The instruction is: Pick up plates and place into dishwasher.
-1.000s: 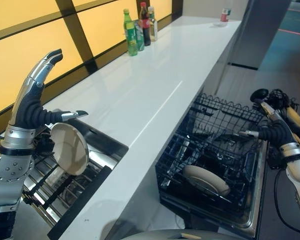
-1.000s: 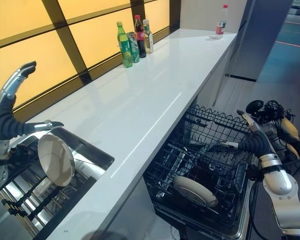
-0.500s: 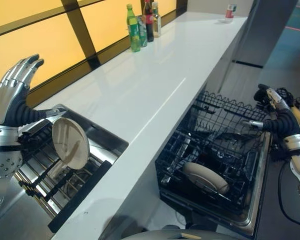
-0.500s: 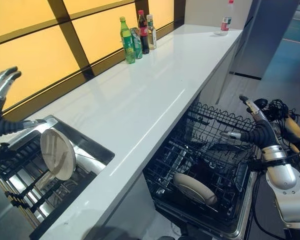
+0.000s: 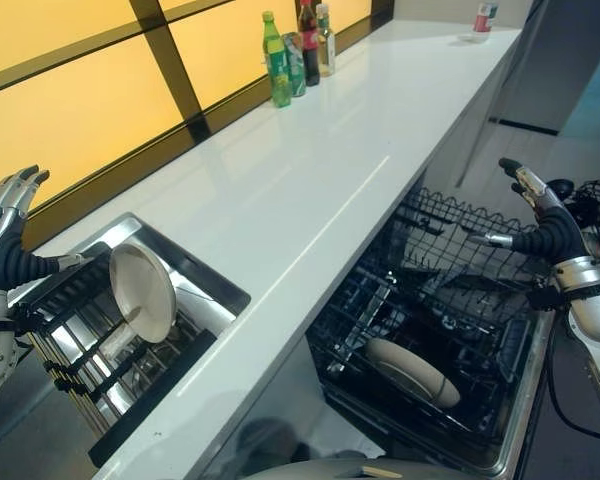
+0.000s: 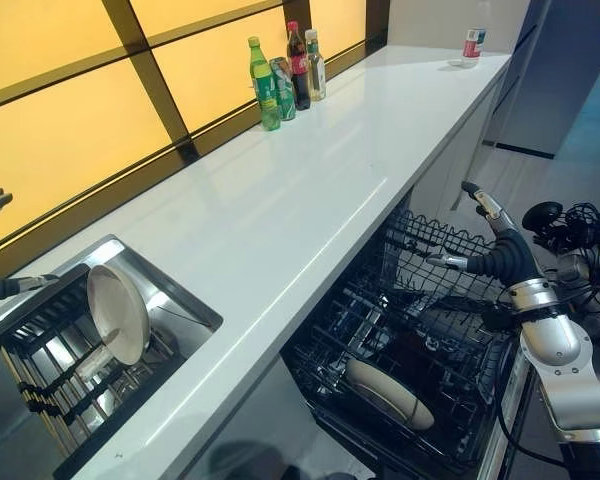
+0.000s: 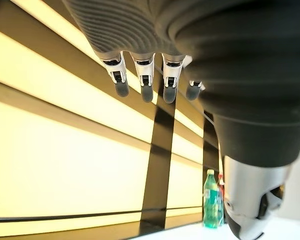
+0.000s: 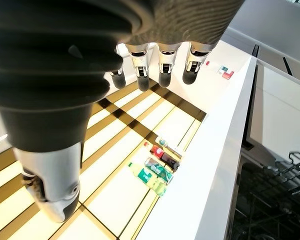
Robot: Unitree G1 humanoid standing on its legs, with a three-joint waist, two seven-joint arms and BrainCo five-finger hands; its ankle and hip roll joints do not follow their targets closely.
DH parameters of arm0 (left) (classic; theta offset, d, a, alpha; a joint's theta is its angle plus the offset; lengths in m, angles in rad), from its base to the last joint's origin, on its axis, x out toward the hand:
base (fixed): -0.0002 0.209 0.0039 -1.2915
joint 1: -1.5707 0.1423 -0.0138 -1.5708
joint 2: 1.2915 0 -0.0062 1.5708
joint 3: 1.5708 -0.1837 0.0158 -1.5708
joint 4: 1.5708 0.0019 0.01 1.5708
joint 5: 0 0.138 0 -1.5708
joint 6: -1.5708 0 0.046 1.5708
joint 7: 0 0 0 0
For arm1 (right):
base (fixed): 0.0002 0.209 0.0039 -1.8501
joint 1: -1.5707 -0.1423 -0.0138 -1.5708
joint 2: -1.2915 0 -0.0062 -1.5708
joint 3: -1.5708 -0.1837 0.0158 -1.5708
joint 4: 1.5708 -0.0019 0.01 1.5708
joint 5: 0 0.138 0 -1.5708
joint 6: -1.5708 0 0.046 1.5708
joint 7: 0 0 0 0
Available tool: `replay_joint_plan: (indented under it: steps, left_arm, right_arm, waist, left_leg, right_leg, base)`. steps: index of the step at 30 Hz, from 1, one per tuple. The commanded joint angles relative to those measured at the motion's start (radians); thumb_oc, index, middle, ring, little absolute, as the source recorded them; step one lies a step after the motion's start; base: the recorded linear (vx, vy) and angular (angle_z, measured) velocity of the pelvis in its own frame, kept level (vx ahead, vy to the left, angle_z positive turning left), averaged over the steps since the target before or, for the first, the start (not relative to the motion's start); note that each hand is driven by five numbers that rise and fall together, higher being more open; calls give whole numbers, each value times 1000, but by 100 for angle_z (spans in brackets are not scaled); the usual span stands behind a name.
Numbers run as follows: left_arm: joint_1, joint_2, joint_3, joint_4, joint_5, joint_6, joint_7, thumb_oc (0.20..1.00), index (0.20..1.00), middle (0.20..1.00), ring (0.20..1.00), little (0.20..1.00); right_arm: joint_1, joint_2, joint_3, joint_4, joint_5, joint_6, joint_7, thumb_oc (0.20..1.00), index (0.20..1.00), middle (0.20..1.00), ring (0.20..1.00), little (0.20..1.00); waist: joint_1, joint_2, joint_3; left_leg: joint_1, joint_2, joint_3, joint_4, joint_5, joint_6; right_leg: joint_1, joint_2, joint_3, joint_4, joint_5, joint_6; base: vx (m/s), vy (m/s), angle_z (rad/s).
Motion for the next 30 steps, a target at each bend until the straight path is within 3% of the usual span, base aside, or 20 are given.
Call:
replay_joint_plan:
  steps: [1,6,17,30]
  left_arm:
    - [-12,66,36,-19,79,-29,0,1000,1000,1000,1000,1000]
    - [3,98,-11,-12,169,-75,41,1000,1000,1000,1000,1000]
    - [-18,158,-129,-5,269,-92,108,1000,1000,1000,1000,1000]
    - [-25,297,-226,-73,416,-32,-37,1000,1000,1000,1000,1000]
  right_arm:
    - [-74,-10,5,-8,14,-77,22,1000,1000,1000,1000,1000]
    - [-68,-35,15,1,31,-57,33,1000,1000,1000,1000,1000]
    - [-43,-56,25,7,53,-46,39,1000,1000,1000,1000,1000]
    - [-52,-119,32,36,78,-49,24,1000,1000,1000,1000,1000]
  waist:
    - [-11,-69,-26]
    - [-23,-62,-27]
    - [-49,-62,0]
    - [-57,-48,58]
  left_leg:
    - [-61,-16,-9,24,10,-21]
    - [-39,-24,5,16,-8,-13]
    - [-10,-44,33,-8,-32,19]
    - [-28,-63,42,23,-49,40]
  right_leg:
    - [123,7,-49,-206,82,10]
    - [118,-4,-42,-205,86,23]
    - [98,-29,-26,-207,109,55]
    - [77,-63,-23,-205,137,85]
  base:
    - [111,157,-1]
    - [110,144,-4]
    - [75,87,-5]
    - [10,47,-1]
